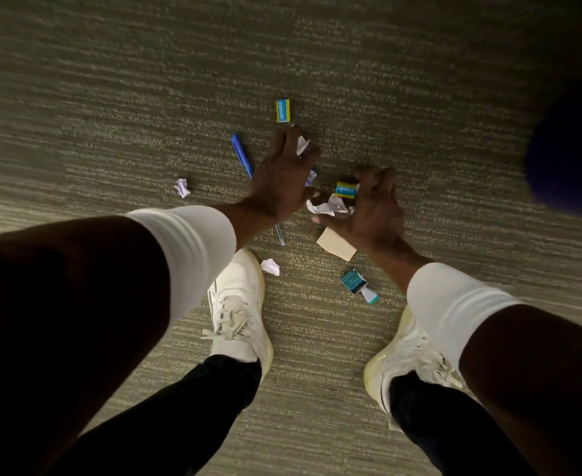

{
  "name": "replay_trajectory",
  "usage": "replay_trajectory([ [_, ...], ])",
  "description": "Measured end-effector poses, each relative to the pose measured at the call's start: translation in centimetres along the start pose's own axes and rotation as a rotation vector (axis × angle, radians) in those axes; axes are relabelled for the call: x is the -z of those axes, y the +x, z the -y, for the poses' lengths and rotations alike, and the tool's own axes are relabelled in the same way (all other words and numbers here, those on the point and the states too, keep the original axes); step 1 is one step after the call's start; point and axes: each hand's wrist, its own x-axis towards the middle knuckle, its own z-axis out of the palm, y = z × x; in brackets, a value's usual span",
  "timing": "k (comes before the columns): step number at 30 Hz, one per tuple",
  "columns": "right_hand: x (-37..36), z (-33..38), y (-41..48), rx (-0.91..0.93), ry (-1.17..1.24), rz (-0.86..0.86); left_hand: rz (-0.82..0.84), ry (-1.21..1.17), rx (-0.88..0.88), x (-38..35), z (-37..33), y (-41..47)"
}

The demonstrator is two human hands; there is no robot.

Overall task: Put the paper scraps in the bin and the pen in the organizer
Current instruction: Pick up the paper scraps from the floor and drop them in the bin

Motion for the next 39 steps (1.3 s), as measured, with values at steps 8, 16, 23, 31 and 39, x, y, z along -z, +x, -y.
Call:
replay_trajectory([
  [8, -1.3, 2.9, 0.5, 0.152, 0.076, 0.015, -0.085, -0.081, -0.086, -0.1, 0.9, 0.2],
  [16, 1.2, 1.2, 0.1, 0.163, 0.268, -0.098, -0.011, -0.097, -0.011, 2.3, 0.5, -0.5],
  [23, 6.5, 0.0, -4.7, -0.077, 0.394, -0.038, 0.008, -0.149, 0.073, 6.8, -3.9, -3.6],
  [31, 17.0, -2.0, -8.8, -0.137, 0.217, -0.109, -0.118, -0.256, 0.091, 14.5, -11.9, -4.0],
  [39, 31.1, -3.9, -11.1, -0.147, 0.374, -0.398, -0.406, -0.467, 0.086, 22.3, -24.7, -0.7],
])
